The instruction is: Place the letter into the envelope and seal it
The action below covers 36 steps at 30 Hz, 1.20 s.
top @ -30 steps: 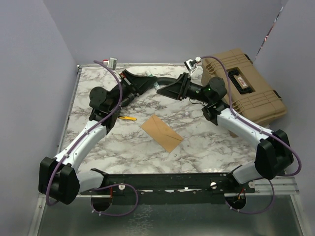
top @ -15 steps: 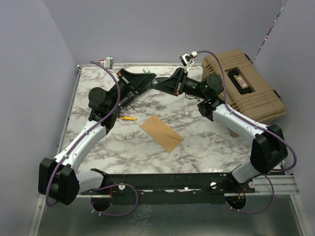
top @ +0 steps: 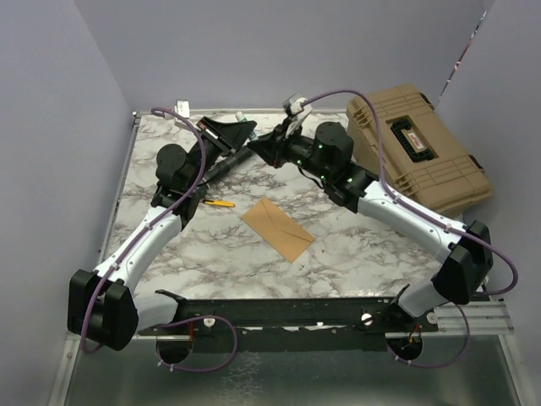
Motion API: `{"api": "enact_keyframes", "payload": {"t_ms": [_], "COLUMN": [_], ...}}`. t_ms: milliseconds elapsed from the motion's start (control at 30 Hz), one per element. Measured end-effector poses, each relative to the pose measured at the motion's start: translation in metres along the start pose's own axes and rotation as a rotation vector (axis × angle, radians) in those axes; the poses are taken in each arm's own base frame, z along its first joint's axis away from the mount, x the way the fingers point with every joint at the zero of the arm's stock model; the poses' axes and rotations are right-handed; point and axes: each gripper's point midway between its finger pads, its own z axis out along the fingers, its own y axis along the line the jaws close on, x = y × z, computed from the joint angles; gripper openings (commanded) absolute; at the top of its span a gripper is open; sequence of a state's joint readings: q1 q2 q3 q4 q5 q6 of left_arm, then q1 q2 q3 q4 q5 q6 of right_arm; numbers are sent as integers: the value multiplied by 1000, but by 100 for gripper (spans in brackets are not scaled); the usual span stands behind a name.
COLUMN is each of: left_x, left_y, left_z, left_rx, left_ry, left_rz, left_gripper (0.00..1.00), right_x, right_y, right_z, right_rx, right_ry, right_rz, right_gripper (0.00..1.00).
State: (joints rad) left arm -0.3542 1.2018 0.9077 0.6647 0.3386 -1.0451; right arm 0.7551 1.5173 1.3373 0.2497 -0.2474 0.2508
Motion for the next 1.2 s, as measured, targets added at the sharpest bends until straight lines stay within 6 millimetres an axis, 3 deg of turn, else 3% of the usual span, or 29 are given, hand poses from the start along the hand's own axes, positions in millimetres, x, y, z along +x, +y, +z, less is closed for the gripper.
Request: {"api": "enact_keyframes", "payload": {"t_ms": [167, 300, 400, 467, 667, 800, 933, 1100, 1133, 1200], "left_x": [7, 16, 22, 25, 21, 23, 27, 30, 29, 28], "left_y": [54, 82, 87, 88, 67, 52, 23, -19, -27, -43], "left_z": [0, -4, -7, -8, -2, -1, 0, -2, -2, -4], "left_rx": [-223, -374, -427, -440, -356, -257, -92, 99, 132, 198], "left_ry": [-2, 28, 53, 69, 124, 184, 246, 311, 314, 318], "left_rz": [-14, -24, -21, -16, 57, 93, 130, 168, 172, 171], "left_gripper": [0, 0, 0, 0, 0, 0, 0, 0, 0, 0], "right_x": [32, 54, 62, 62, 49, 16, -15, -21, -20, -21], "right_y": [-35, -50, -50, -49, -46, -30, -13, 3, 7, 16], "right_z": [12, 15, 11, 7, -23, -49, -69, -77, -76, -73], "right_rx": [265, 368, 372, 348, 228, 119, 12, -85, -108, -173], "right_ry": [102, 186, 220, 235, 240, 145, 24, -58, -58, -63], "right_rz": [-214, -295, -297, -281, -165, -33, 119, 332, 380, 445], "right_gripper": [0, 2, 41, 55, 76, 81, 85, 84, 81, 66]}}
